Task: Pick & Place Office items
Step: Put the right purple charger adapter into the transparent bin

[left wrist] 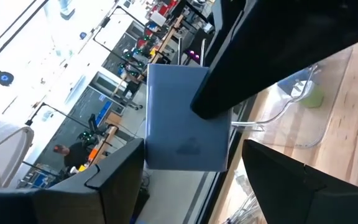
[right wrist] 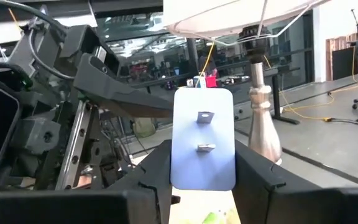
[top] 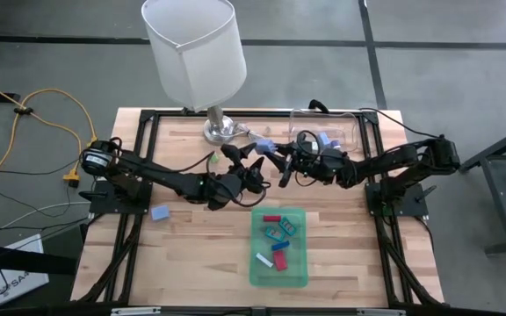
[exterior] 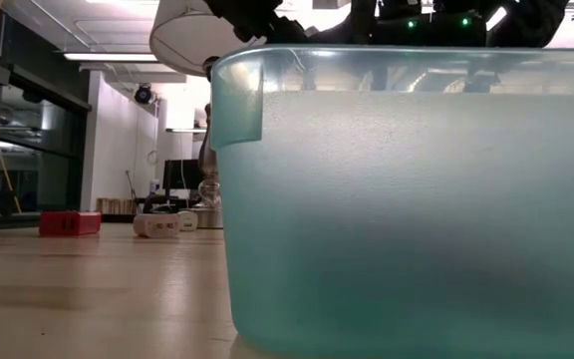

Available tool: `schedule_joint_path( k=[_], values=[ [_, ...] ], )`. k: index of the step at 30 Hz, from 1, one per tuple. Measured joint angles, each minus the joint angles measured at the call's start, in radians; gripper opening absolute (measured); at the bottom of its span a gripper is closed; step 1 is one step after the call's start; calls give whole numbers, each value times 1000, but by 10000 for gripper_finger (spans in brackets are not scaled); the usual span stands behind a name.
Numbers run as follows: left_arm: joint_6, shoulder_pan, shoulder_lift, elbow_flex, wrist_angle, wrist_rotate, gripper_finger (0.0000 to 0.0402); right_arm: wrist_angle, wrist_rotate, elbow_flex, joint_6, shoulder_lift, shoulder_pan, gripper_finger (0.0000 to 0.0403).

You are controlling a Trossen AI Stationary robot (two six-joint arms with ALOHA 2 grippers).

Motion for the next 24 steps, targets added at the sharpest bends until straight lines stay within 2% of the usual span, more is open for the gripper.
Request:
schedule_joint_path(
  k=[4, 10, 17, 24],
  values=[
    [-4, -15, -1, 1, 4, -3, 262, -4, 2, -1, -9, -18, -6, 115],
    [-15, -51, 0, 0, -3, -9, 262, -28, 140, 0, -90, -44, -32, 115],
    [-21, -93, 0, 0, -9, -34, 262, -284, 260, -1, -56, -75, -101, 115],
    [-35, -121, 0, 0, -10, -34, 262, -570, 247, -1, 49, -176, -186, 115]
  ],
)
